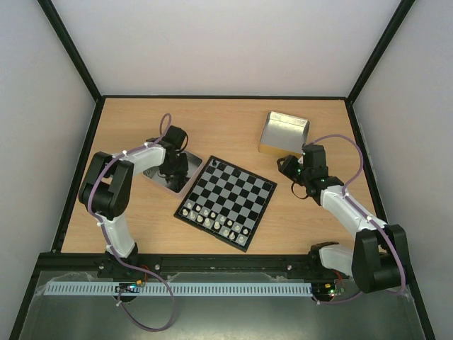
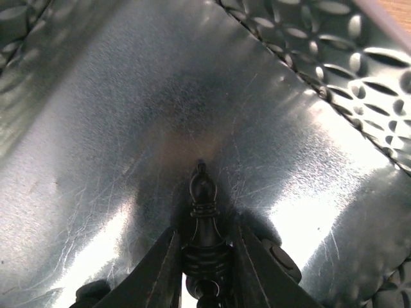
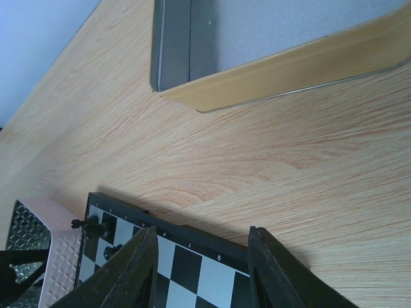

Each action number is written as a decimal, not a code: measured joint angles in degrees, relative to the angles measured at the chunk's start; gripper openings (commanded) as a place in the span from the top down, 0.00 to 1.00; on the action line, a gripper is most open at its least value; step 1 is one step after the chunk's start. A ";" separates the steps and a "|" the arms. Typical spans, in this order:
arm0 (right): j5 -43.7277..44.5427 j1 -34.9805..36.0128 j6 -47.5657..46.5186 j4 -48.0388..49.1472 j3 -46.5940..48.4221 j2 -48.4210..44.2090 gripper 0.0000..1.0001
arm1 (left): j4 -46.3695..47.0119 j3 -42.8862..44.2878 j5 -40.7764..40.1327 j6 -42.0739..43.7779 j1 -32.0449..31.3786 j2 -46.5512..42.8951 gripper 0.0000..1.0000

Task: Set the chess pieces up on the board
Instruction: Pick up the chess piece from the storage box, then place the chess piece on the chessboard.

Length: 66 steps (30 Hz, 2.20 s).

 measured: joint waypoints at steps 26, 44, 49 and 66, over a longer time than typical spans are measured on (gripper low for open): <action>-25.94 3.61 -1.20 5.38 3.04 -2.27 0.37 | 16.68 -1.97 20.11 18.51 -22.43 -16.65 0.89; -31.76 5.01 -0.87 7.85 -0.48 -7.89 0.56 | 18.99 -0.74 42.14 25.70 -22.80 -13.33 0.89; -32.59 6.12 -0.61 6.78 -0.48 -6.25 0.53 | 18.99 -0.44 42.16 25.92 -22.80 -13.33 0.89; -34.21 7.32 2.93 6.43 -0.96 -6.21 0.98 | 19.15 0.11 40.85 25.57 -22.80 -13.33 0.67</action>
